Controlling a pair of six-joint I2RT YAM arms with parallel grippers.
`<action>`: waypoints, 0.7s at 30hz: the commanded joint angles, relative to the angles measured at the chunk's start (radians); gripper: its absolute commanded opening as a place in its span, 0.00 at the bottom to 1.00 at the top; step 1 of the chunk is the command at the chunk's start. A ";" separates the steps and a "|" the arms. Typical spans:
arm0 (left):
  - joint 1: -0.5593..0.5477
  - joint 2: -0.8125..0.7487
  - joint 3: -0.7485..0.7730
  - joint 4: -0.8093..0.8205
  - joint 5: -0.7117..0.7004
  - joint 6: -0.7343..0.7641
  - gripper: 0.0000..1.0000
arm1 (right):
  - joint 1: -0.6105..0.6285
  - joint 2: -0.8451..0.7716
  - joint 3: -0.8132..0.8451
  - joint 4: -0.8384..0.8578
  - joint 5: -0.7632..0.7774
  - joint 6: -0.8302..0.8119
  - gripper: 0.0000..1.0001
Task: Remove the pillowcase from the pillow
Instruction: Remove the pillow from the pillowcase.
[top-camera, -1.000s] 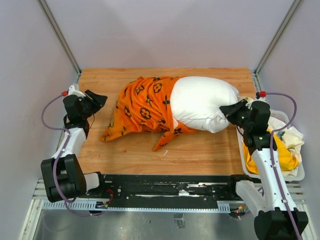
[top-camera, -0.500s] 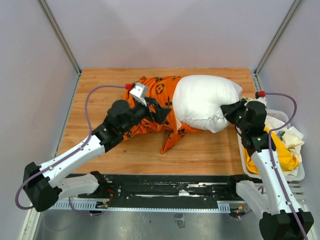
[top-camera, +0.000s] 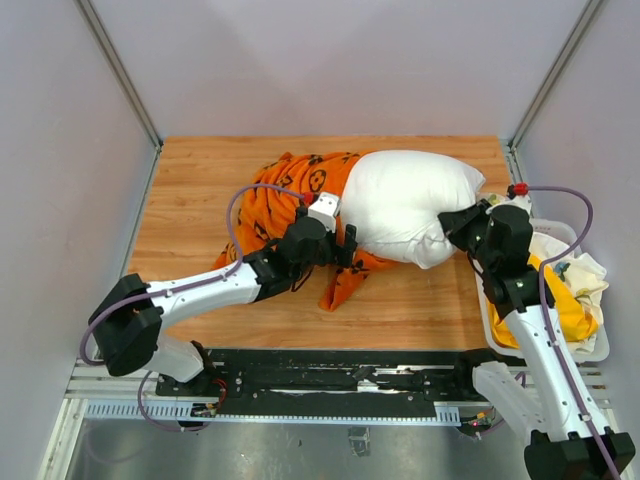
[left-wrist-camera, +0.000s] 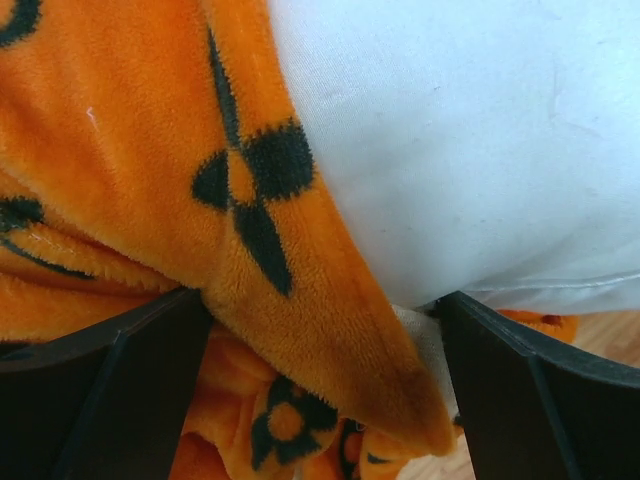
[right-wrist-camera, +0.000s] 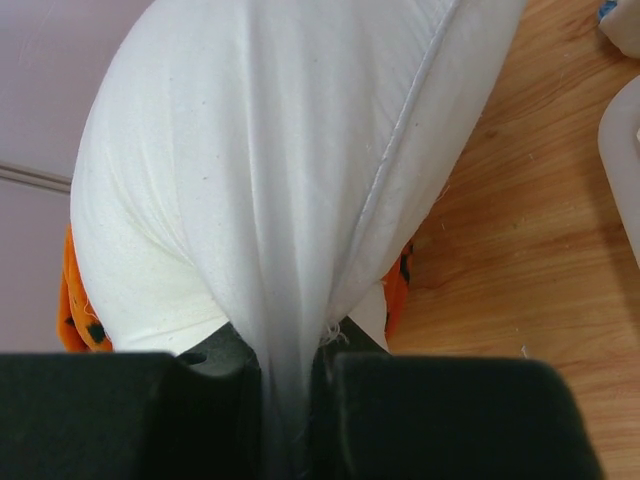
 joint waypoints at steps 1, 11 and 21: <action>-0.004 0.083 0.011 -0.034 -0.126 -0.007 0.94 | 0.010 -0.049 0.063 0.089 0.085 -0.020 0.01; 0.043 0.022 -0.206 -0.040 -0.169 -0.114 0.13 | 0.009 -0.109 0.098 0.075 0.230 -0.113 0.01; 0.219 -0.152 -0.424 -0.058 -0.048 -0.320 0.00 | -0.045 -0.097 0.125 0.068 0.222 -0.095 0.01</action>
